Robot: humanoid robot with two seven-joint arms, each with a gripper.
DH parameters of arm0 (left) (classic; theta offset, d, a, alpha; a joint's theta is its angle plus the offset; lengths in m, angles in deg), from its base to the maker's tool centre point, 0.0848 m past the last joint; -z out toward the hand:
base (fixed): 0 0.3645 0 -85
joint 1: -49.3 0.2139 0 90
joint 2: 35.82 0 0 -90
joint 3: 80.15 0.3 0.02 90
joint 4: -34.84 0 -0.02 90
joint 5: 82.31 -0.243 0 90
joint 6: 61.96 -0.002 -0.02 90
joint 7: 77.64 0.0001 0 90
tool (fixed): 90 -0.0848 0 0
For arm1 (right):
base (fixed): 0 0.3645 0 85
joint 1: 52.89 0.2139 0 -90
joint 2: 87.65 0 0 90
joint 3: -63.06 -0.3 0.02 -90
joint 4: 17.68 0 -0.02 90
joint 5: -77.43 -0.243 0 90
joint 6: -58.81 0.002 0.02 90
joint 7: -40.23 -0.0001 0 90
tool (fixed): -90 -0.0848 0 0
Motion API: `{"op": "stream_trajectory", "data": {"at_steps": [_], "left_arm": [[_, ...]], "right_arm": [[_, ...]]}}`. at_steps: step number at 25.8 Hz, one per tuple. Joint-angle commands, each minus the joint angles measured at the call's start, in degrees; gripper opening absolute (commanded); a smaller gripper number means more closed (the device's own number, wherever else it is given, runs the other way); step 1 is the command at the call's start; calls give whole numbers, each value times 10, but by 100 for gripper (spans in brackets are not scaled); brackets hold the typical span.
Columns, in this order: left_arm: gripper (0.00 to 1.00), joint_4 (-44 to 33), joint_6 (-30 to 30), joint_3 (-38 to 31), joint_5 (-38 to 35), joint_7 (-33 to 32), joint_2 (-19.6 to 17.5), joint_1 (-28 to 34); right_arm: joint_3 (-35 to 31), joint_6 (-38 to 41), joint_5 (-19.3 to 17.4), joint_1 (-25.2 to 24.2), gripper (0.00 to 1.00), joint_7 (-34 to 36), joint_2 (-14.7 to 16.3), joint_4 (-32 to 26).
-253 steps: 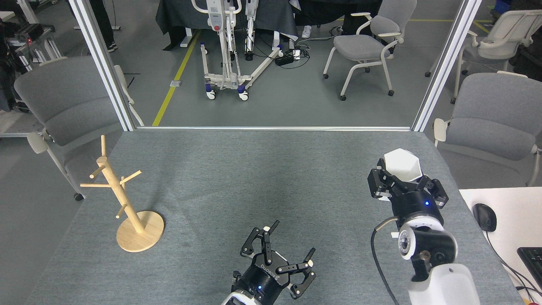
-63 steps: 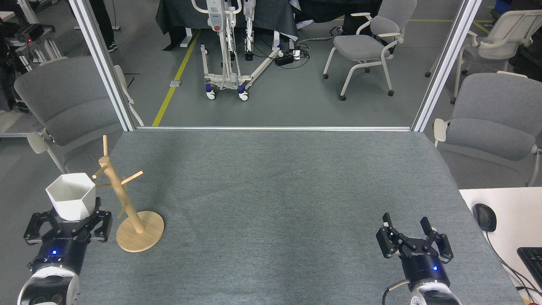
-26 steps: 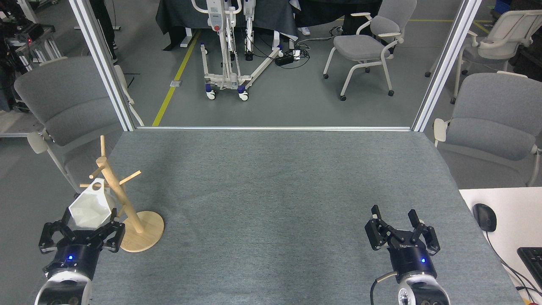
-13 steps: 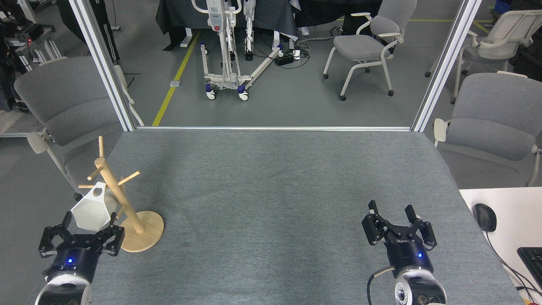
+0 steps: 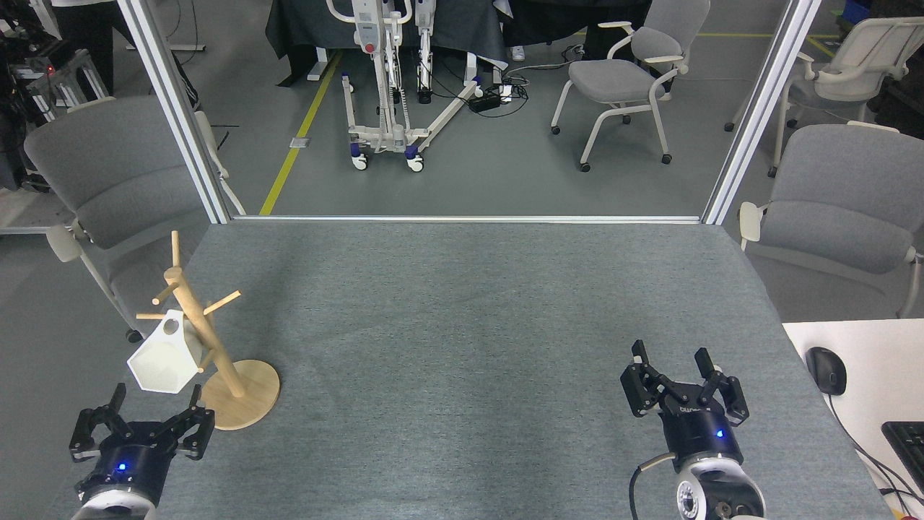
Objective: Hang cup on storage rack
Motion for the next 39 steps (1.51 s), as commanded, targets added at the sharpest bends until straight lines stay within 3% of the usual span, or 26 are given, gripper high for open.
{"op": "stream_trajectory", "data": {"at_steps": [1,5,9,14,26,29,35,39], "left_arm": [[99,2,2,2,0,7,6,22],[99,10,4,12,0,41,29,42],[99,9,2,75,0,50,73,47],[99,12,-7,111,-2,43,174,-14],[99,33,-143,254,1,18,181,-130],[99,20,-170,285,-1,6,179,-127],[99,-27,-167,288,-2,6,178,-64],[99,-26,-166,287,-1,6,179,-61]], "right_arm": [[-2,-1,0,1,100,0,-1,0],[-4,0,0,0,99,0,1,0],[-5,0,0,-1,100,0,0,1],[-6,-1,0,-2,100,0,2,1],[-5,-2,1,-1,100,0,-4,1],[-4,-1,1,1,100,0,-2,1],[-3,-2,1,8,100,-2,-4,3],[1,-2,3,25,100,-1,-9,24]]}}
